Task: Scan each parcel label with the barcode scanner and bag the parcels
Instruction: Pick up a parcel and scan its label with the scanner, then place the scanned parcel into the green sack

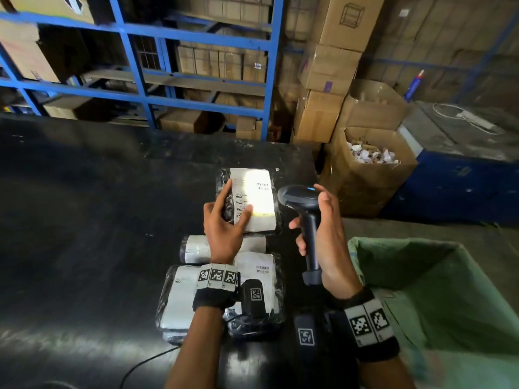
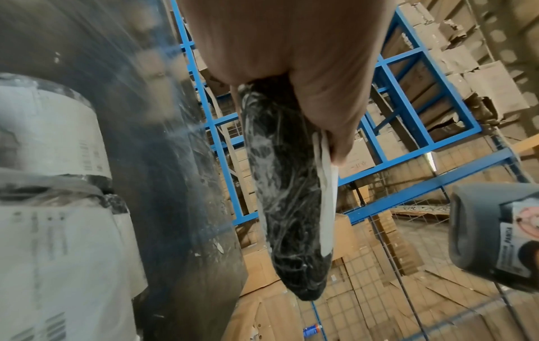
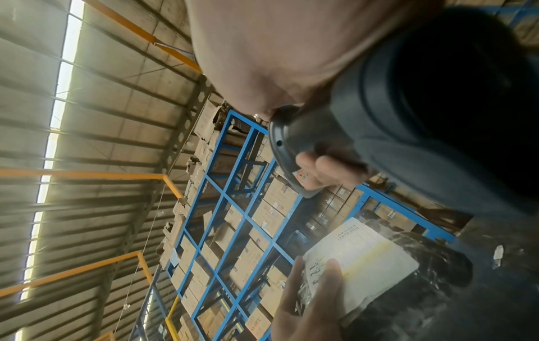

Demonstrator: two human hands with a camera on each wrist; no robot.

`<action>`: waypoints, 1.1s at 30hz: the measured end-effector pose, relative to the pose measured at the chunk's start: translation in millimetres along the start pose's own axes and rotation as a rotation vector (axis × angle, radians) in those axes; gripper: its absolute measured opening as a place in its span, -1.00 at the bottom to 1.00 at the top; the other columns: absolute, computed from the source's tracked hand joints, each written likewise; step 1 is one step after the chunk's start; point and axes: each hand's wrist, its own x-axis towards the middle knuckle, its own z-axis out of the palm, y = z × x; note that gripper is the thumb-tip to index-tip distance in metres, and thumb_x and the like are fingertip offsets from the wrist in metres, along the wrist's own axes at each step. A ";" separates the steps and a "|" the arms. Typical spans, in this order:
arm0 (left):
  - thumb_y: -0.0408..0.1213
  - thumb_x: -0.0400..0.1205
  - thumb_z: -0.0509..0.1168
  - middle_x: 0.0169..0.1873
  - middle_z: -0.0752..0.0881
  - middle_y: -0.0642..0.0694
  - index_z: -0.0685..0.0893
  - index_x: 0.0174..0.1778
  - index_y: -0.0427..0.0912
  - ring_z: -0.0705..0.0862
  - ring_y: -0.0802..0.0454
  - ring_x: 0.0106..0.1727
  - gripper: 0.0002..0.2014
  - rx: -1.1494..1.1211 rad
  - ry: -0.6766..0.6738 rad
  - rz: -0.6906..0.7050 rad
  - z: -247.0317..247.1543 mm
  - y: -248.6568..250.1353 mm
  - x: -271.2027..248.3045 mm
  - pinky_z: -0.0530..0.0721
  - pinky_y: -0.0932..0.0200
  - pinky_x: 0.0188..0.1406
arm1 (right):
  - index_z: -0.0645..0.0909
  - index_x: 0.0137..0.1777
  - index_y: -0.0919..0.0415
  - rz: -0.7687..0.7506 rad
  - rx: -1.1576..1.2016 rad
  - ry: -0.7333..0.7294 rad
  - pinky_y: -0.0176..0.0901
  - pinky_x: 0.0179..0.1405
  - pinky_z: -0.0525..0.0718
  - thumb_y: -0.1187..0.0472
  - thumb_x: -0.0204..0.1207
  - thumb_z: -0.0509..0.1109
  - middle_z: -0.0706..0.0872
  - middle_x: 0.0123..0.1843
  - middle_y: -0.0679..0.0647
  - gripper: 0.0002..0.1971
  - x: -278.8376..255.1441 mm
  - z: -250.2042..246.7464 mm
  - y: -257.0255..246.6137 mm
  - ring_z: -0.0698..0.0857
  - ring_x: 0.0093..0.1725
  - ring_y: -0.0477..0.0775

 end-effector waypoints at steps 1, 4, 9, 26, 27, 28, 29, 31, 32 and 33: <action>-0.15 0.50 0.60 0.16 0.55 -0.12 0.51 0.60 0.21 0.65 0.18 0.17 -0.27 -0.008 0.003 0.004 0.5 0.7 -0.3 0.62 0.31 0.26 | 0.38 0.46 -0.17 0.009 0.013 0.000 -0.25 -0.68 0.46 -0.26 0.64 0.01 0.66 -0.06 0.31 -0.54 -0.6 -1.6 0.1 0.60 -0.58 -0.11; -0.16 0.51 0.60 0.21 0.57 -0.11 0.50 0.60 0.21 0.64 0.16 0.23 -0.27 -0.027 0.012 -0.004 0.2 0.3 -3.4 0.64 0.21 0.32 | 0.41 0.45 -0.18 0.004 0.043 -0.003 -0.24 -0.68 0.48 -0.28 0.59 0.02 0.68 -0.09 0.32 -0.52 -3.6 -4.7 0.6 0.60 -0.59 -0.07; -0.16 0.51 0.59 0.22 0.54 -0.11 0.50 0.59 0.21 0.64 0.03 0.27 -0.28 -0.042 -0.005 -0.055 0.5 -3.9 -8.8 0.67 0.03 0.36 | 0.44 0.44 -0.18 0.025 0.082 -0.013 -0.23 -0.65 0.45 -0.25 0.70 -0.04 0.70 -0.25 0.26 -0.57 -6.3 -9.6 0.5 0.50 -0.63 0.07; -0.15 0.50 0.61 0.14 0.55 -0.11 0.54 0.58 0.15 0.64 0.22 0.16 -0.29 0.000 -0.012 0.031 3.6 -10.1 -2.5 0.53 0.67 0.09 | 0.40 0.43 -0.19 -0.008 0.042 0.032 -0.25 -0.72 0.49 -0.26 0.57 0.05 0.76 0.10 0.20 -0.53 -8.6 -8.2 8.7 0.74 -0.37 0.00; -0.15 0.50 0.61 0.15 0.55 -0.13 0.54 0.58 0.15 0.65 0.18 0.16 -0.29 0.003 -0.010 0.029 2.0 -10.7 -2.8 0.53 0.67 0.10 | 0.39 0.45 -0.19 -0.019 0.004 0.066 -0.24 -0.72 0.50 -0.23 0.60 0.05 0.75 0.16 0.14 -0.55 -8.7 -10.9 15.1 0.77 -0.28 0.01; -0.15 0.50 0.61 0.15 0.55 -0.14 0.54 0.58 0.16 0.67 0.13 0.16 -0.29 0.005 -0.008 0.027 0.2 -11.2 -3.4 0.54 0.64 0.13 | 0.38 0.47 -0.18 -0.020 -0.046 0.103 -0.23 -0.72 0.51 -0.21 0.65 0.05 0.73 0.19 0.11 -0.57 -8.6 -15.0 24.5 0.78 -0.24 0.01; -0.14 0.50 0.61 0.14 0.55 -0.13 0.54 0.58 0.16 0.68 0.08 0.16 -0.29 0.009 -0.006 0.025 -1.8 -11.9 -4.2 0.56 0.59 0.18 | 0.37 0.49 -0.18 -0.005 -0.098 0.142 -0.24 -0.70 0.51 -0.18 0.70 0.05 0.73 0.20 0.10 -0.60 -9.1 -20.0 36.2 0.77 -0.24 -0.02; -0.12 0.50 0.61 0.13 0.55 -0.12 0.54 0.57 0.19 0.70 0.03 0.17 -0.30 0.012 -0.005 0.021 -5.8 -14.0 -7.0 0.61 0.43 0.27 | 0.38 0.47 -0.18 0.068 -0.179 0.226 -0.24 -0.69 0.50 -0.11 0.75 0.06 0.74 0.16 0.05 -0.66 -10.8 -31.9 68.4 0.75 -0.26 -0.03; -0.11 0.50 0.60 0.14 0.55 -0.12 0.54 0.57 0.20 0.71 0.02 0.17 -0.30 0.012 -0.005 0.016 -7.9 -15.3 -8.2 0.63 0.39 0.29 | 0.39 0.44 -0.20 0.106 -0.208 0.265 -0.23 -0.69 0.49 -0.10 0.75 0.07 0.74 0.14 0.01 -0.69 -11.9 -38.3 89.1 0.75 -0.25 -0.01; -0.11 0.50 0.60 0.14 0.54 -0.11 0.54 0.57 0.20 0.71 0.04 0.17 -0.30 0.014 -0.005 0.009 -9.5 -15.5 -9.4 0.62 0.42 0.27 | 0.38 0.40 -0.24 0.148 -0.233 0.297 -0.21 -0.69 0.48 -0.10 0.74 0.08 0.74 0.10 -0.02 -0.72 -14.3 -45.3 110.3 0.75 -0.26 0.02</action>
